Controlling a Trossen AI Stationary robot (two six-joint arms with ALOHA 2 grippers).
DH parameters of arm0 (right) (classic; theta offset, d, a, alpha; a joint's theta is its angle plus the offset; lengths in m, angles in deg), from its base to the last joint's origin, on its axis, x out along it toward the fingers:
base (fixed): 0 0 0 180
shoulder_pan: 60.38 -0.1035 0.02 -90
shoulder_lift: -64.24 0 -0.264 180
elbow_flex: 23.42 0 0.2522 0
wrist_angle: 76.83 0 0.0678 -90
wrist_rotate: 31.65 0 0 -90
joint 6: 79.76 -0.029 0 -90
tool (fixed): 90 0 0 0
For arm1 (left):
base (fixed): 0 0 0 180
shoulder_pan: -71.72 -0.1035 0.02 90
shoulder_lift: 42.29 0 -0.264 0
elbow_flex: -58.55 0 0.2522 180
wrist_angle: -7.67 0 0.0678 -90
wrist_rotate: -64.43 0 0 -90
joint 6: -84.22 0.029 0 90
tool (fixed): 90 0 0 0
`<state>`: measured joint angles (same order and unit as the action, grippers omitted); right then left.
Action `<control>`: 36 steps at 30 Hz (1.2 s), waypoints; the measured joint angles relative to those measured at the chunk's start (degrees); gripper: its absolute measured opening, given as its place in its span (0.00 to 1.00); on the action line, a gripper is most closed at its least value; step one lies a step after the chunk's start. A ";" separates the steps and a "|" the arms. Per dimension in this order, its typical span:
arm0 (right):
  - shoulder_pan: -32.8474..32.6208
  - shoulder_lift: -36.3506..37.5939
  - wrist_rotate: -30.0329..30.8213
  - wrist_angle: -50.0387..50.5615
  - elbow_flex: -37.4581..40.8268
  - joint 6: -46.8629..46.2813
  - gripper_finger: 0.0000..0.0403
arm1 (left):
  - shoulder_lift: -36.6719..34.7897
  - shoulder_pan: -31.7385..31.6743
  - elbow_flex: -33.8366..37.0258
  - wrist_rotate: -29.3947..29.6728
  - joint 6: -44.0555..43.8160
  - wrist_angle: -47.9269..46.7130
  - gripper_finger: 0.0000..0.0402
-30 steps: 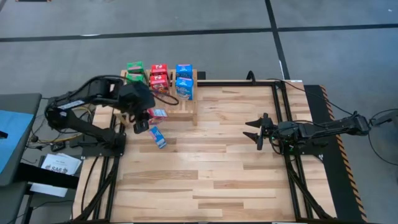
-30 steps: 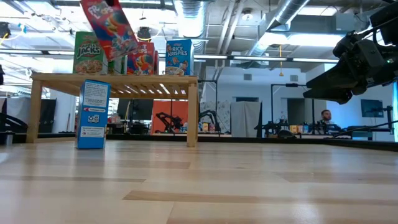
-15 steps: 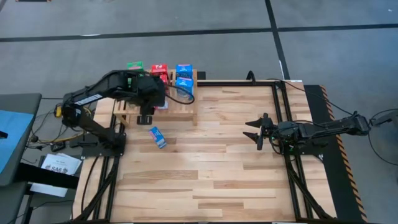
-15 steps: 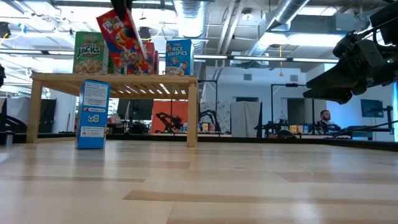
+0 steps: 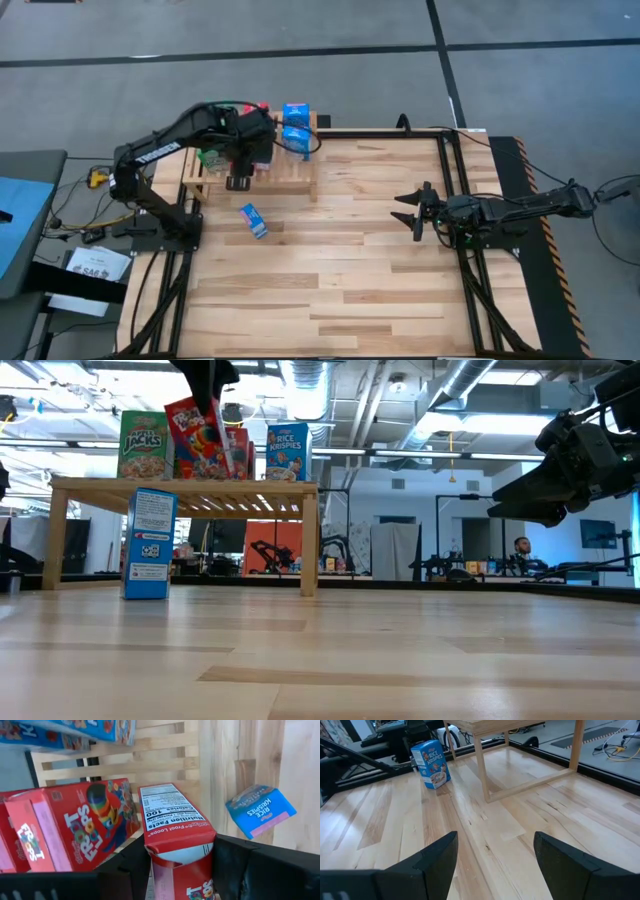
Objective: Stack cereal on shelf
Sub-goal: Put the red cereal box on the shelf aligned with the other red cereal box
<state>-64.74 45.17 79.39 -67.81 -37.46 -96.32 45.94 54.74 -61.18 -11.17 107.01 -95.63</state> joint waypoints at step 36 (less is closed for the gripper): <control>0.02 0.02 0.00 0.01 0.01 0.00 0.71 | 0.02 -2.39 0.04 -6.48 2.47 2.94 0.38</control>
<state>-64.72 45.19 79.39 -67.80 -37.45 -96.32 45.96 52.35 -61.14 -17.65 109.48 -92.69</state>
